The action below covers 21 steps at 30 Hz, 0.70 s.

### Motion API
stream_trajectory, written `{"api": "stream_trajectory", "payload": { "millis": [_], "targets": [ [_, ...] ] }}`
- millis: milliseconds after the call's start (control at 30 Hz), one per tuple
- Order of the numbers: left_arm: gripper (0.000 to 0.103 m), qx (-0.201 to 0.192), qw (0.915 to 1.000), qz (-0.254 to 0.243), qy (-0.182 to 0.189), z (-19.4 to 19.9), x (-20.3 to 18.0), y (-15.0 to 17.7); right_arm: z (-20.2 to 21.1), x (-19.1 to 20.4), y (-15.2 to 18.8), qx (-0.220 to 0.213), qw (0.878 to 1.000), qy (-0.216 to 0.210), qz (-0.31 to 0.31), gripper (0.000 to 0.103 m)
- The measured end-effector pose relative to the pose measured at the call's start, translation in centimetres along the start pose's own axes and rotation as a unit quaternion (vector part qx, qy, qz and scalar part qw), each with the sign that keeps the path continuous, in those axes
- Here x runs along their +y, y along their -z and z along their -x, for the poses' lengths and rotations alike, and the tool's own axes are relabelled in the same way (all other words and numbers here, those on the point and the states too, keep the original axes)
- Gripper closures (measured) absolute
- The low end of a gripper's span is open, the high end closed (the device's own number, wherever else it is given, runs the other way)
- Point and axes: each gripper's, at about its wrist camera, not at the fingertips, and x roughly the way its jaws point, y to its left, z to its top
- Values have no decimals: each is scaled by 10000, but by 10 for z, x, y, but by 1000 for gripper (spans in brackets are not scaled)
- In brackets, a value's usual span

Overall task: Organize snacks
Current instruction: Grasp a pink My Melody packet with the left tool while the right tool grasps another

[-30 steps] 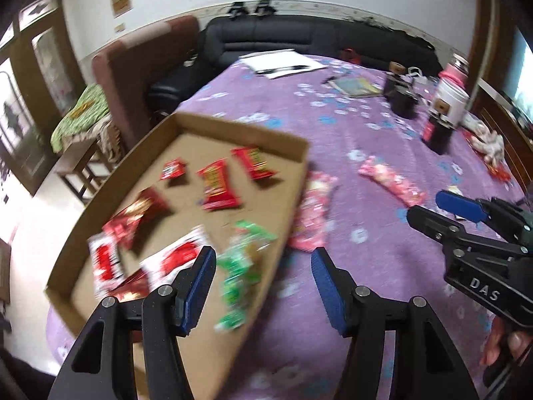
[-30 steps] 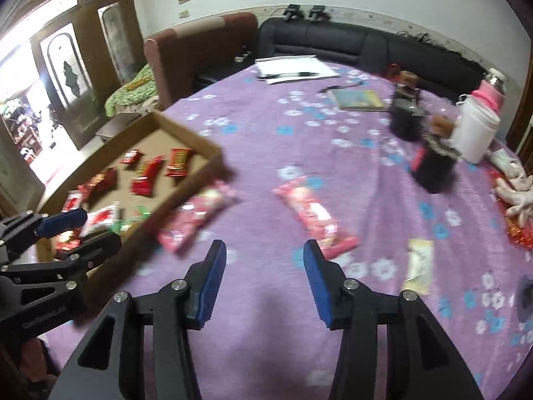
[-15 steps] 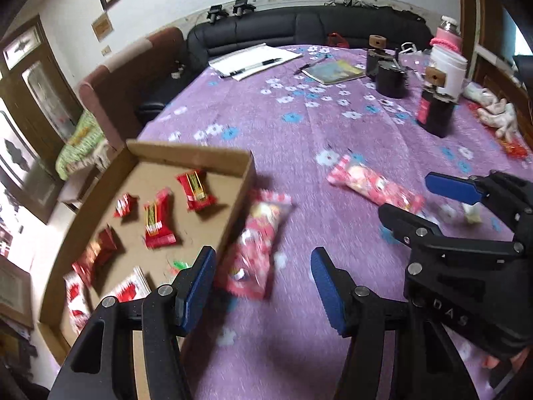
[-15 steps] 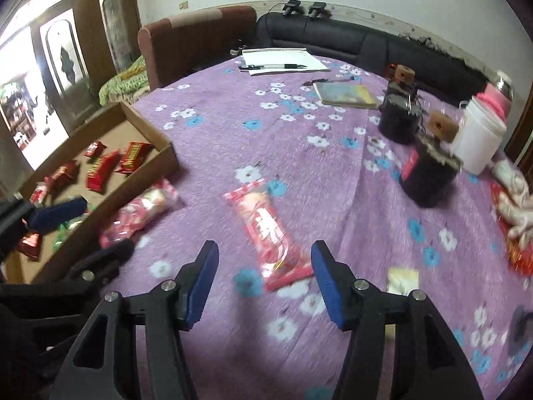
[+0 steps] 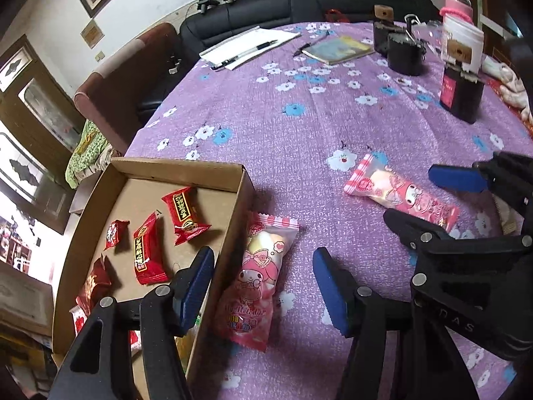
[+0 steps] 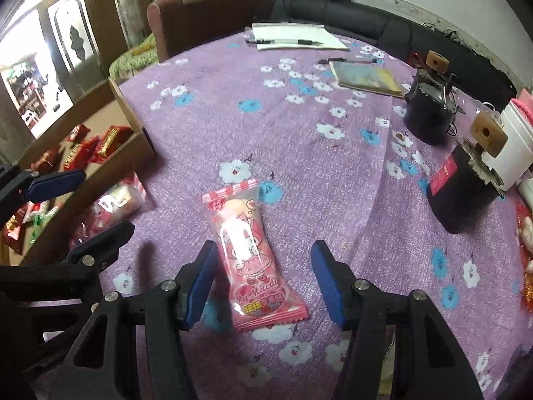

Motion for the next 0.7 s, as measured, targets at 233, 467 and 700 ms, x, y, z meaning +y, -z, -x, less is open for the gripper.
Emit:
{"api": "stream_trajectory", "payload": {
  "millis": [233,467,700],
  "targets": [
    [37,-67,9995,-22,307,13,-7,-3,2,-9,-1,270,9982,316,-429,67],
    [37,-298,9955,-503,747,36,-40,-5,27,-46,37,557,9919,645,-939,68],
    [37,245,9956,-413,804,1,-38,-12,51,-74,76,614,9882,675,-1232,68]
  ]
}}
